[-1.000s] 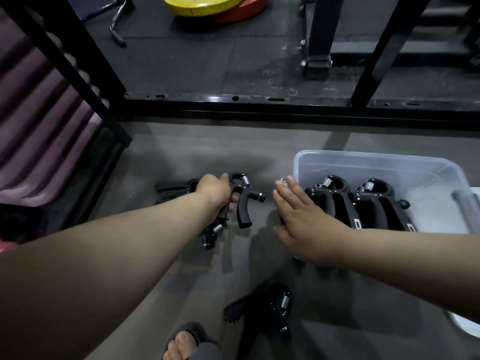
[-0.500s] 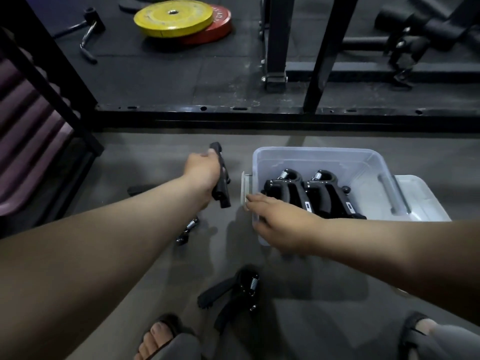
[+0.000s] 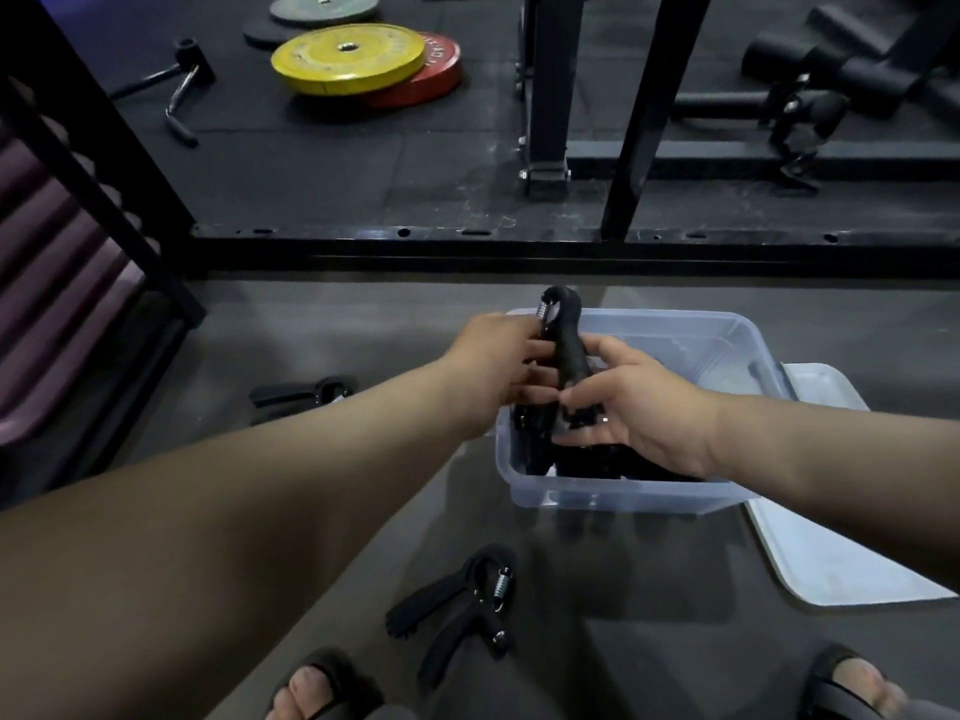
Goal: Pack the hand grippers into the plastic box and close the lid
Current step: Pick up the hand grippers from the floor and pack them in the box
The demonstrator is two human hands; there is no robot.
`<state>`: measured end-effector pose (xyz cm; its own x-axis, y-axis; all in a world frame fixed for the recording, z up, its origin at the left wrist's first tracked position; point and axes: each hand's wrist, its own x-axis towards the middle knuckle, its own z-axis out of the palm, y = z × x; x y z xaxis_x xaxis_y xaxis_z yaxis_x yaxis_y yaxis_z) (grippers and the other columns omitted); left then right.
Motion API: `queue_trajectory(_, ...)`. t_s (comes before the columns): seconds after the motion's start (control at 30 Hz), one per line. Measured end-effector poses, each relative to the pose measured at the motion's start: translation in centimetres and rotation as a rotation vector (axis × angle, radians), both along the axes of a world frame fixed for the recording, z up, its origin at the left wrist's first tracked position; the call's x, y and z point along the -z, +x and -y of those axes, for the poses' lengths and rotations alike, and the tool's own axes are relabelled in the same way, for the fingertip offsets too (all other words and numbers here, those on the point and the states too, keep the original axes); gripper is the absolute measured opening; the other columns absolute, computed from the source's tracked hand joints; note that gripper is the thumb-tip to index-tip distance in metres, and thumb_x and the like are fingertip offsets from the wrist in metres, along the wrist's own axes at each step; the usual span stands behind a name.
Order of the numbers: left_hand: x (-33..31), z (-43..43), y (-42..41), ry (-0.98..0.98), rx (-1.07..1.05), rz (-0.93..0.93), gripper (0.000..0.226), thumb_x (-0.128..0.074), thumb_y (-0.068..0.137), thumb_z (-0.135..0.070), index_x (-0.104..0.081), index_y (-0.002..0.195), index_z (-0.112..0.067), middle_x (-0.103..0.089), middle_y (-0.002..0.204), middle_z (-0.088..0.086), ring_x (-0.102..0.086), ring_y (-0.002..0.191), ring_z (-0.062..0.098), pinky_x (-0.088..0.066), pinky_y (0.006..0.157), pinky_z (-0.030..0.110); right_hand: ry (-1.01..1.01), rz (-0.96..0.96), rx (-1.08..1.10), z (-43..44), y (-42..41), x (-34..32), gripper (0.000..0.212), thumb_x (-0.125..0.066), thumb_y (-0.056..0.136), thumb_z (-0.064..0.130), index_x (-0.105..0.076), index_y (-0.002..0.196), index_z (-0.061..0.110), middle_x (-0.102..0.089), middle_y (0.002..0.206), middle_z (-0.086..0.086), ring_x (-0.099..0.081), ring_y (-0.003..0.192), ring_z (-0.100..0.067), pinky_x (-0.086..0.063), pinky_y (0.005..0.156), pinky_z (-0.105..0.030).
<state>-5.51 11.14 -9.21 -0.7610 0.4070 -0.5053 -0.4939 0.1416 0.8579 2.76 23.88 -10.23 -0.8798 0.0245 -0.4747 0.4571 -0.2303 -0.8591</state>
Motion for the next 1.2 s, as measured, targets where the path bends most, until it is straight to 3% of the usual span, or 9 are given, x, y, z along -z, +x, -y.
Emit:
queue_trajectory(0.1,-0.2,0.2,-0.5,-0.007,-0.065,0.008,0.015,-0.04,0.1,-0.013,-0.053,0.095,-0.008,-0.07,0.083,0.016,-0.067,0.059,0.027,-0.054,0.051,0.031,-0.121,0.117,0.115,-1.5,-0.3,0.9,0.053,-0.043,0.078,-0.021,-0.055,0.119,0.01,-0.059,0.109,-0.021,-0.062,0.111,-0.041,-0.056,0.082,-0.052)
queue_trajectory(0.23,1.6,0.6,-0.8,-0.264,0.064,-0.172,0.024,-0.037,0.096,-0.002,-0.057,0.082,-0.005,-0.064,0.082,0.018,-0.055,0.061,0.024,-0.044,0.055,0.03,-0.246,0.163,0.116,-2.6,-0.1,1.9,0.051,-0.035,0.081,-0.018,-0.051,0.126,0.002,-0.056,0.112,-0.02,-0.056,0.106,-0.036,-0.056,0.085,-0.049)
queue_trajectory(0.3,2.7,0.9,-0.4,-0.375,0.191,-0.298,0.022,-0.045,0.091,-0.008,-0.067,0.089,-0.006,-0.069,0.087,0.014,-0.056,0.068,0.021,-0.043,0.058,0.023,-0.267,0.161,0.089,-2.7,-0.1,2.0,0.049,-0.034,0.084,-0.015,-0.051,0.126,0.002,-0.056,0.112,-0.018,-0.055,0.102,-0.033,-0.053,0.09,-0.048)
queue_trajectory(0.43,2.8,0.6,-0.4,-0.5,0.45,-0.479,0.022,-0.054,0.092,-0.028,-0.071,0.095,-0.014,-0.063,0.076,-0.003,-0.055,0.064,0.008,-0.036,0.039,0.013,-0.246,0.181,0.045,-2.7,-0.4,2.1,0.046,-0.034,0.086,-0.007,-0.054,0.126,0.006,-0.06,0.109,-0.012,-0.055,0.102,-0.029,-0.041,0.104,-0.052)
queue_trajectory(0.6,3.4,0.5,-0.5,-0.525,0.566,-0.578,0.025,-0.068,0.084,-0.039,-0.068,0.084,-0.014,-0.071,0.084,0.004,-0.067,0.081,0.019,-0.056,0.075,0.032,-0.017,0.182,-0.015,-2.7,-1.0,2.4,0.031,-0.047,0.089,0.005,-0.058,0.118,0.011,-0.065,0.101,-0.01,-0.065,0.091,-0.026,-0.049,0.082,-0.042)
queue_trajectory(0.77,4.2,-0.3,0.4,-0.466,0.542,-0.654,0.014,-0.061,0.087,-0.019,-0.069,0.095,-0.011,-0.072,0.091,0.003,-0.067,0.088,0.019,-0.054,0.085,0.038,0.396,0.214,-0.046,-3.5,-1.5,3.4,0.013,-0.058,0.094,0.018,-0.061,0.106,0.014,-0.067,0.087,-0.007,-0.065,0.074,-0.02,-0.057,0.073,-0.041)
queue_trajectory(0.93,5.3,0.7,-0.7,-0.641,0.456,-1.086,0.048,-0.048,0.082,-0.001,-0.062,0.125,-0.017,-0.061,0.129,-0.001,-0.05,0.124,0.02,-0.034,0.108,0.032,0.362,0.168,0.169,-4.3,-1.8,3.9,0.008,-0.048,0.097,0.005,-0.054,0.096,0.01,-0.055,0.072,-0.01,-0.052,0.052,-0.015,-0.051,0.05,-0.025)
queue_trajectory(1.1,8.2,2.4,-1.1,-0.727,0.567,-1.112,0.049,-0.044,0.095,-0.015,-0.043,0.143,-0.01,-0.031,0.156,0.005,-0.019,0.147,0.02,-0.004,0.118,0.029,0.414,0.127,0.143,-4.0,-1.6,4.5,0.01,-0.047,0.093,0.001,-0.056,0.099,0.004,-0.052,0.068,-0.014,-0.048,0.05,-0.019,-0.044,0.045,-0.024)
queue_trajectory(1.2,9.2,2.8,-0.8,-0.717,0.597,-1.164,0.05,-0.044,0.096,-0.017,-0.038,0.145,-0.007,-0.026,0.158,0.009,-0.011,0.149,0.022,0.0,0.12,0.03,0.433,0.123,0.103,-3.7,-1.6,4.8,0.007,-0.049,0.092,0.003,-0.054,0.097,0.002,-0.054,0.066,-0.014,-0.052,0.049,-0.02,-0.048,0.049,-0.028)
